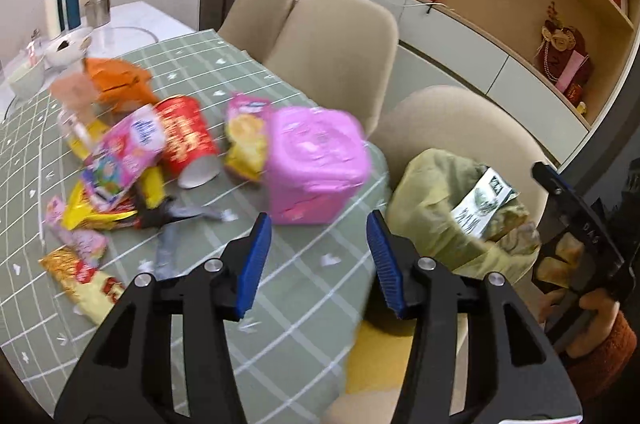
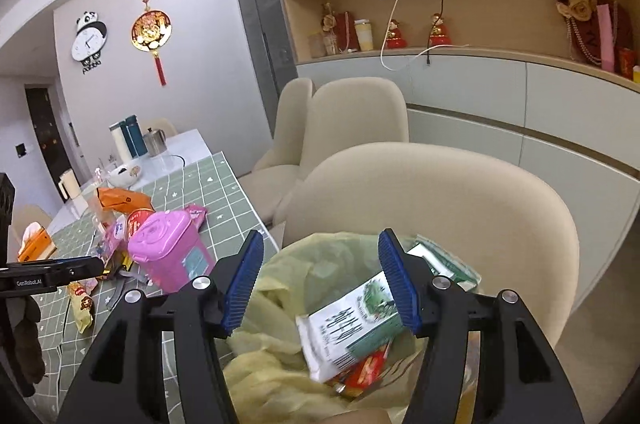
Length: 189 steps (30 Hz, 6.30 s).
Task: Collect trash
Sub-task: 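Drop the carton and red packet into the trash bag with both tools, then move both tools back over the table toward the remaining wrappers, then grasp the gold snack bag with the right tool while the left tool grasps the pink candy stick, then carry both items to the trash bag and release them inside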
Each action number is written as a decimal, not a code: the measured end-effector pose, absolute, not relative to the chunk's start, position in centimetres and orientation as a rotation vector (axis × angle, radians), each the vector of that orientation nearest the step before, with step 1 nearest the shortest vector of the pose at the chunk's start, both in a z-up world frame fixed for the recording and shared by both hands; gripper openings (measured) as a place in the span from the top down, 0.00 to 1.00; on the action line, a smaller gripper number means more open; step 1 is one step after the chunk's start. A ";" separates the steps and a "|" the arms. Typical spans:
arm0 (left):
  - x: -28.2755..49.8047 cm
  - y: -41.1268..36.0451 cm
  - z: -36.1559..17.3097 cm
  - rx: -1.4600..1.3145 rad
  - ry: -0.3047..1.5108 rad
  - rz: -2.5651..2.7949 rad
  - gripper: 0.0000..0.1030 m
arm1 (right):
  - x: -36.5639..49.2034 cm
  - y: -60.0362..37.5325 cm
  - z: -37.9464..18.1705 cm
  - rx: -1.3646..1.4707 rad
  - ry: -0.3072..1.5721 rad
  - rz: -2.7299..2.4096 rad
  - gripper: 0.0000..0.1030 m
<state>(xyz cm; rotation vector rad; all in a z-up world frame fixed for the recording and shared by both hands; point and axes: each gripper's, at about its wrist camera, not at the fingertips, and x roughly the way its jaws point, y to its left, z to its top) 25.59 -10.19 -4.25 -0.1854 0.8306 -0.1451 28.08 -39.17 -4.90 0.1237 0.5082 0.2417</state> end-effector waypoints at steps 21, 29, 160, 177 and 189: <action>21.4 13.3 -9.1 -0.272 0.896 -0.049 0.50 | 24.1 -18.6 -5.2 0.007 0.664 0.336 0.44; 22.1 14.5 -10.7 -0.286 0.933 -0.137 0.50 | 24.7 -13.9 -7.8 0.001 0.782 0.428 0.44; 24.9 3.7 3.9 -0.165 0.670 -0.241 0.88 | 24.9 -18.5 2.7 -0.020 0.614 0.474 0.73; 29.0 -10.8 7.5 -0.196 0.580 -0.377 0.87 | 26.1 -33.0 7.9 -0.050 0.428 0.345 0.73; 32.6 -22.6 1.7 -0.253 0.715 -0.513 0.87 | 28.1 -43.8 5.5 -0.006 0.464 0.265 0.73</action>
